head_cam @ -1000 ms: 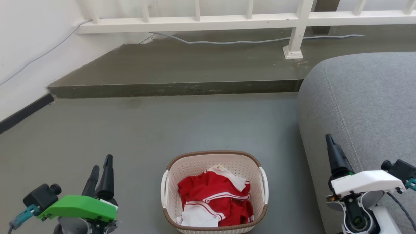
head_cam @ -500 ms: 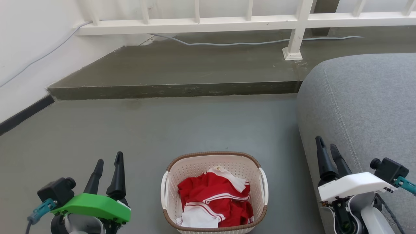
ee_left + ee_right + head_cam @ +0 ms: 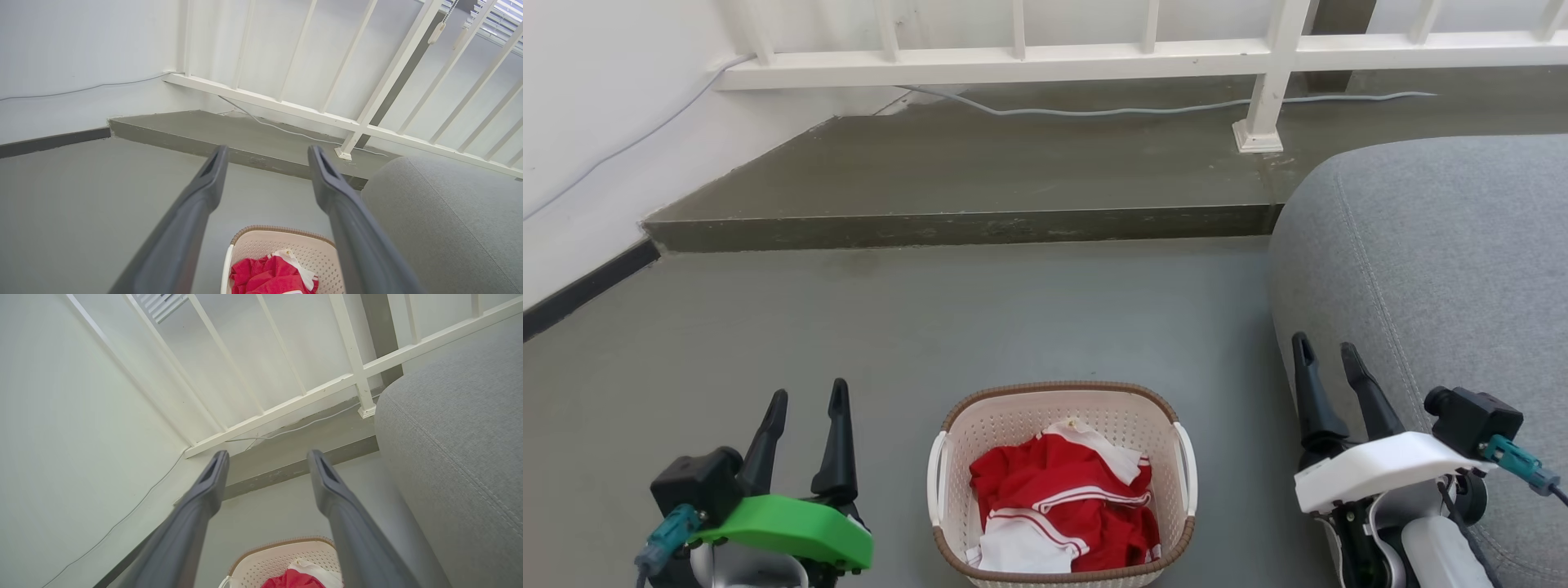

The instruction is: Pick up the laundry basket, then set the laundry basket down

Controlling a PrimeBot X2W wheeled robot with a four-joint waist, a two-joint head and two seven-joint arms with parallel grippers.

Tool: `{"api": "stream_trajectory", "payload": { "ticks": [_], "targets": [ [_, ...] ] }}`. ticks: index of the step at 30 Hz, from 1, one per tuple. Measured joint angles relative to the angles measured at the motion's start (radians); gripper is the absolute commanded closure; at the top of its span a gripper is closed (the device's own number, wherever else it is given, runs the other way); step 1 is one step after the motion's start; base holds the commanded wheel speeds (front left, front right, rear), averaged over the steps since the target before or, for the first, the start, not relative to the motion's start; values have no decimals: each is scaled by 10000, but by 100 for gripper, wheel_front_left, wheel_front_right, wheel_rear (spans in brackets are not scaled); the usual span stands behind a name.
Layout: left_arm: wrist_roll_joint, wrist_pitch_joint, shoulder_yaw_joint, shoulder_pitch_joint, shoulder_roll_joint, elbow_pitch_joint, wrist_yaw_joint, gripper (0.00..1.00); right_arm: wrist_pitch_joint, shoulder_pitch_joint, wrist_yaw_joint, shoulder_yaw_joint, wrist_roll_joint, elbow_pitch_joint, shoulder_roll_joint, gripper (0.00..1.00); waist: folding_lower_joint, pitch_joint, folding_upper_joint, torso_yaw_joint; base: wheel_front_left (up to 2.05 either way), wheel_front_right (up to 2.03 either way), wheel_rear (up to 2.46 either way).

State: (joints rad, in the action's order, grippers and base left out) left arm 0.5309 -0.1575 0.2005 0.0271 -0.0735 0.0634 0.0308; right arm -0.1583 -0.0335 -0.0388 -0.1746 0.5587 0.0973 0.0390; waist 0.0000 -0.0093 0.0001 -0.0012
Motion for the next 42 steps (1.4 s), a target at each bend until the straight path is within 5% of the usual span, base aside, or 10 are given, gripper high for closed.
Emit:
{"api": "stream_trajectory", "payload": {
  "ticks": [27,42],
  "targets": [
    [-3816,-936,665,206,10,-861,579,0,-917,-174,-706,-1009,-3791,-1003,21,0,0,32,0,-6,0,0,0],
    [-3831,-943,591,361,50,-882,581,0,-934,-179,-773,-1041,-3883,-1058,23,0,0,79,0,7,0,0,0]
  ]
}}
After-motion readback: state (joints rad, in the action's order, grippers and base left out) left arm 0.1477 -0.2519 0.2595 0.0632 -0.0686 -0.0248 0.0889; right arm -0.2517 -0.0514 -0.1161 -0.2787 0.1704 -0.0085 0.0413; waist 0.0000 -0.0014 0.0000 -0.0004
